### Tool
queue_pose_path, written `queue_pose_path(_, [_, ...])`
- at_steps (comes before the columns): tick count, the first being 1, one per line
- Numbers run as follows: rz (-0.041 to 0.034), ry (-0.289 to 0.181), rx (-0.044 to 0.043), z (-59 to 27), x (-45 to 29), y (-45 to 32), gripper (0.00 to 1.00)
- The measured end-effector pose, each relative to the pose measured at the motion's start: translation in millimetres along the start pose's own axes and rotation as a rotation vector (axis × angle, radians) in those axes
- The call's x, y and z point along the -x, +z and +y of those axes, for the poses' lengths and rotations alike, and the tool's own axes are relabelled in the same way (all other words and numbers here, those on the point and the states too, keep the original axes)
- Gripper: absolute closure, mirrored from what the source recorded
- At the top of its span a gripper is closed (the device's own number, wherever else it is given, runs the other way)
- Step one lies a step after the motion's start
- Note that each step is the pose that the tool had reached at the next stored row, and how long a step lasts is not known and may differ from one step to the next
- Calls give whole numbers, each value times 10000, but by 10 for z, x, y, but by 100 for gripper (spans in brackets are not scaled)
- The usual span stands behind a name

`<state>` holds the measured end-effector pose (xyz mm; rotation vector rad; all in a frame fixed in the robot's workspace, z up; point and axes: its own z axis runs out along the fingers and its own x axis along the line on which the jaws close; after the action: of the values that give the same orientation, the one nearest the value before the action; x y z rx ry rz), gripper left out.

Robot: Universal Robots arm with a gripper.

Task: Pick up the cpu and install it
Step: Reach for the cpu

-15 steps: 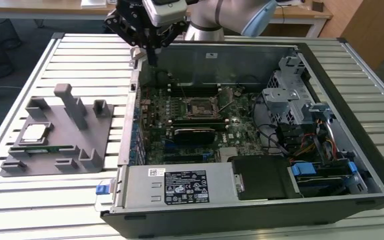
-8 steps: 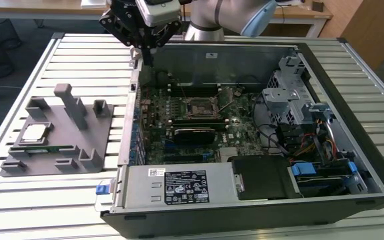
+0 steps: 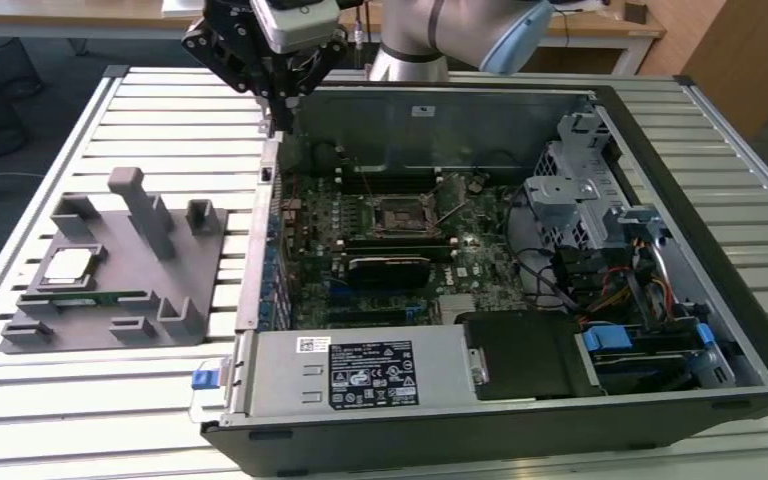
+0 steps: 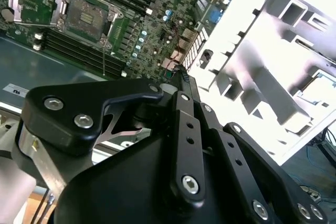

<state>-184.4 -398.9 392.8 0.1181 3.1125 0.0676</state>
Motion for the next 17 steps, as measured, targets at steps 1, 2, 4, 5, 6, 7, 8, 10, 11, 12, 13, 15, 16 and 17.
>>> queue_pose_path(1, [0, 0, 0, -1, -15, 0, 89])
queue_pose_path(2, [0, 0, 0, -2, -30, -1, 89])
queue_pose_path(4, [-1, -1, 0, -8, -106, -2, 89])
queue_pose_path(5, [0, -1, 0, -9, -123, -3, 89])
queue_pose_path(6, [0, -2, 0, -11, -141, -3, 89])
queue_pose_path(7, [0, -1, 0, -12, -157, -4, 89])
queue_pose_path(8, [0, -1, 0, -13, -174, -4, 89])
queue_pose_path(10, [0, 0, -1, -16, -209, -5, 89])
queue_pose_path(11, [0, -1, 0, -17, -226, -6, 89])
queue_pose_path(12, [0, -1, 0, -19, -243, -6, 89])
queue_pose_path(13, [0, -1, 0, -20, -261, -7, 89])
queue_pose_path(15, [0, -1, 0, -22, -294, -7, 89])
queue_pose_path(16, [0, -1, 0, -24, -310, -8, 89])
queue_pose_path(17, [0, -2, 0, -25, -325, -8, 89])
